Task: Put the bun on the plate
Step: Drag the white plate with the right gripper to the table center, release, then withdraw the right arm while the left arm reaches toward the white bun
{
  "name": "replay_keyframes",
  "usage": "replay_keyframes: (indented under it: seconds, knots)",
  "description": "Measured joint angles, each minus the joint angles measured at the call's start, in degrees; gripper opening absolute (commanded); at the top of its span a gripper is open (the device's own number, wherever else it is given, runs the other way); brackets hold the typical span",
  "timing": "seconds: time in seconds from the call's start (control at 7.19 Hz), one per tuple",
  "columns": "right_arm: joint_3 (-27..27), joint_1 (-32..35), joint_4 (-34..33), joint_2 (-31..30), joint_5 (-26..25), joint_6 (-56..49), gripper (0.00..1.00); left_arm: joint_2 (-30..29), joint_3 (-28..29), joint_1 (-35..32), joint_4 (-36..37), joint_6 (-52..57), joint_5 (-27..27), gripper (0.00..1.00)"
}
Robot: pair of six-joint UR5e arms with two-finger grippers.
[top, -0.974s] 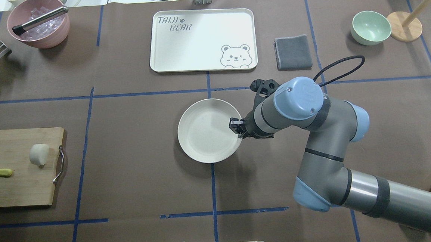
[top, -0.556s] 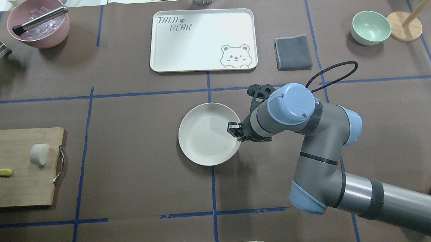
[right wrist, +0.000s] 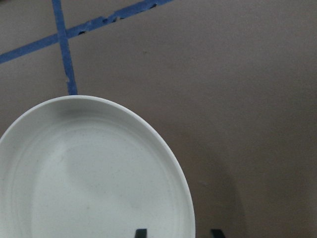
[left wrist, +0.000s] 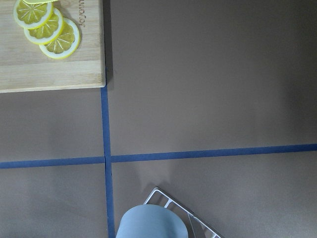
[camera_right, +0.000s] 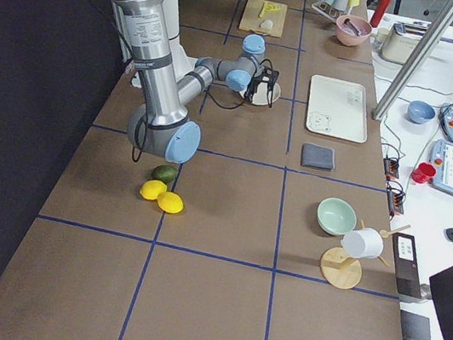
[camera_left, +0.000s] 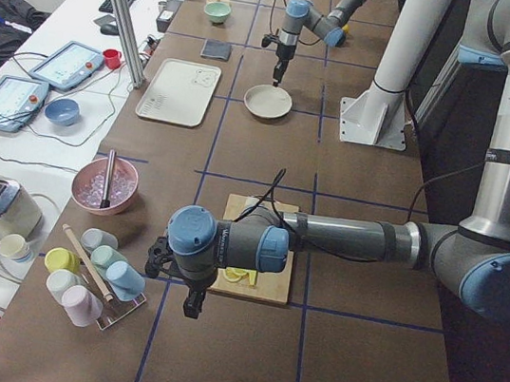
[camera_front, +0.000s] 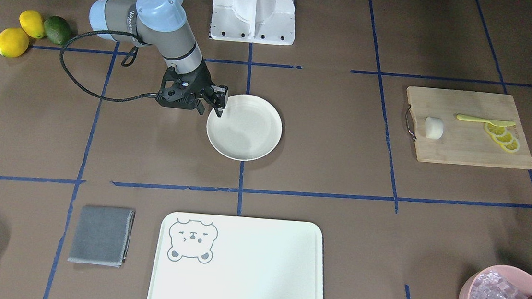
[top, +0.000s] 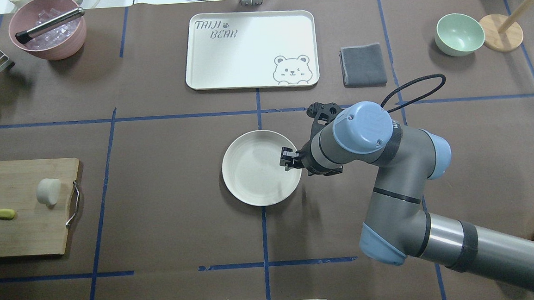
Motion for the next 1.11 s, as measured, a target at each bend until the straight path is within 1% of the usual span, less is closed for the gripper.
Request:
replay_keyframes:
  seconds: [0.14,0.28,0.42,0.56,0.7,0.83,0.97,1.11]
  knots:
    - [2.59,1.17,-3.26,-0.07,0.37,-0.21,0.99,-0.12,-0.46,0.25,-2.05,-1.35,0.0,1.0]
    - [6.03,2.72,-8.61,-0.12,0.66,-1.25,0.99,0.02,-1.49,1.3,-5.23,-4.2,0.05,1.0]
    - [9.13,4.56,-14.39,-0.15,0.86,-4.69,0.99,0.45,-3.78,3.51,-8.09,-8.08,0.08,1.0]
    - [11.37,6.85,-19.63,-0.19,1.29,-10.47,0.99,1.22,-7.73,6.91,-9.53,-13.69,0.07,1.0]
    - [12.66,9.93,-23.07,-0.47,3.22,-16.31,0.99,2.56,-12.77,10.97,-10.07,-20.69,0.1,1.0]
    - [13.21,14.12,-24.56,-1.43,7.31,-22.09,0.99,4.34,-18.19,15.43,-10.31,-28.2,0.49,1.0]
    - [13.45,18.53,-25.06,-3.21,11.5,-27.63,0.99,5.89,-22.41,19.91,-11.06,-34.89,2.28,0.99]
    - [13.53,22.03,-25.25,-5.4,13.9,-32.95,0.99,7.39,-24.82,25.12,-14.06,-42.0,5.81,0.99]
